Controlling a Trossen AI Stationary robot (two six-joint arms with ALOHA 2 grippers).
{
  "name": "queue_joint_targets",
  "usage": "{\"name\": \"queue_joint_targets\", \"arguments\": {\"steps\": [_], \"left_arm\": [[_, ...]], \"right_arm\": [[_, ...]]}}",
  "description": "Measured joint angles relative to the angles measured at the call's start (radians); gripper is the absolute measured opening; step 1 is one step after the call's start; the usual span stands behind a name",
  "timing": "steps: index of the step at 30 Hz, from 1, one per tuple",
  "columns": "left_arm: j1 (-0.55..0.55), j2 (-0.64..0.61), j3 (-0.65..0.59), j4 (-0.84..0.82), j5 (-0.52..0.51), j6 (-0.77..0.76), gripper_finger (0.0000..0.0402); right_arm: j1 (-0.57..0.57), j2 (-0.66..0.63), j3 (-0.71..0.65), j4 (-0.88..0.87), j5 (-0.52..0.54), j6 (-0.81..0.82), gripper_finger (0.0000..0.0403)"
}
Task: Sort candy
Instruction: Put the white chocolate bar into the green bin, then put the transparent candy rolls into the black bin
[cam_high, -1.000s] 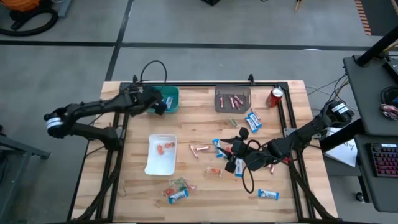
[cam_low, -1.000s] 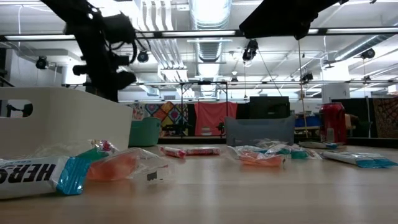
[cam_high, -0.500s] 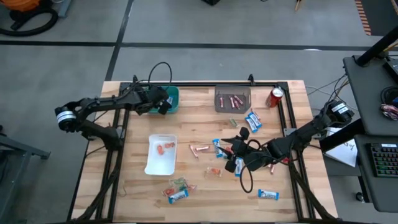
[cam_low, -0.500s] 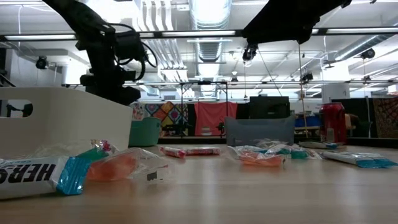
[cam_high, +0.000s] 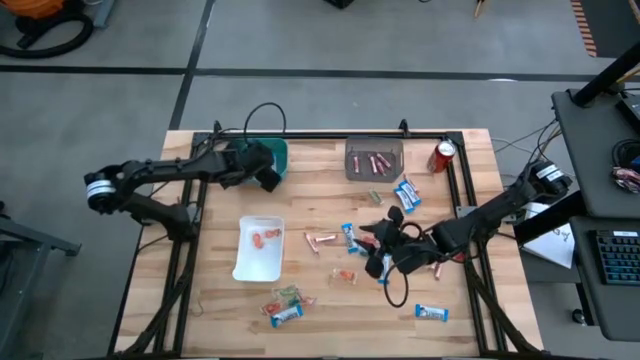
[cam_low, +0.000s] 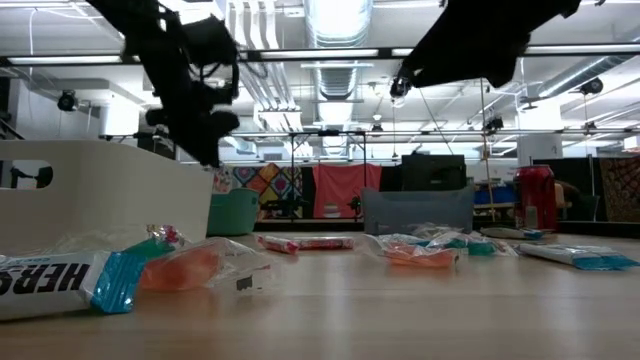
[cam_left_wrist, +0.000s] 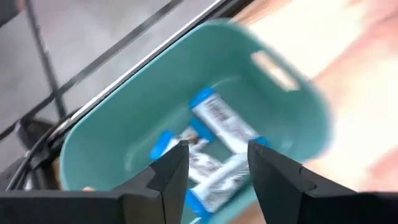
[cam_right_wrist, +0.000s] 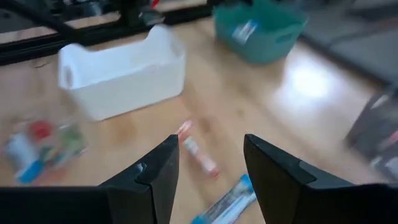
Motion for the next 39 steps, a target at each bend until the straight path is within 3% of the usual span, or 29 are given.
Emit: {"name": "queue_joint_targets", "arguments": {"steps": [4, 8, 12, 17, 21, 26, 39], "left_arm": [[-0.124, -0.05, 0.02, 0.007, 0.0, 0.001, 0.0147], [-0.276, -0.096, 0.02, 0.059, -0.004, 0.001, 0.0143], [-0.437, -0.116, 0.016, 0.131, -0.075, 0.003, 0.014], [-0.592, -0.116, 0.016, 0.219, -0.196, 0.068, 0.0139], [-0.642, -0.111, 0.022, 0.249, -0.257, 0.103, 0.0139], [-0.644, -0.11, 0.024, 0.25, -0.265, 0.106, 0.0139], [-0.644, -0.11, 0.017, 0.248, -0.264, 0.107, 0.0139]], "right_arm": [[-0.022, -0.028, 0.0, -0.103, -0.197, 0.19, 0.0173], [-0.042, -0.03, 0.0, -0.185, -0.453, 0.279, 0.0173], [-0.042, -0.029, 0.0, -0.305, -0.676, 0.405, 0.0169], [-0.024, -0.029, 0.0, -0.606, -0.836, 0.634, 0.0156], [0.004, -0.028, 0.0, -0.884, -0.873, 0.777, 0.0145], [0.032, -0.028, 0.0, -1.067, -0.88, 0.871, 0.0139], [0.032, -0.029, -0.158, -0.999, -0.877, 0.982, 0.0157]]}}
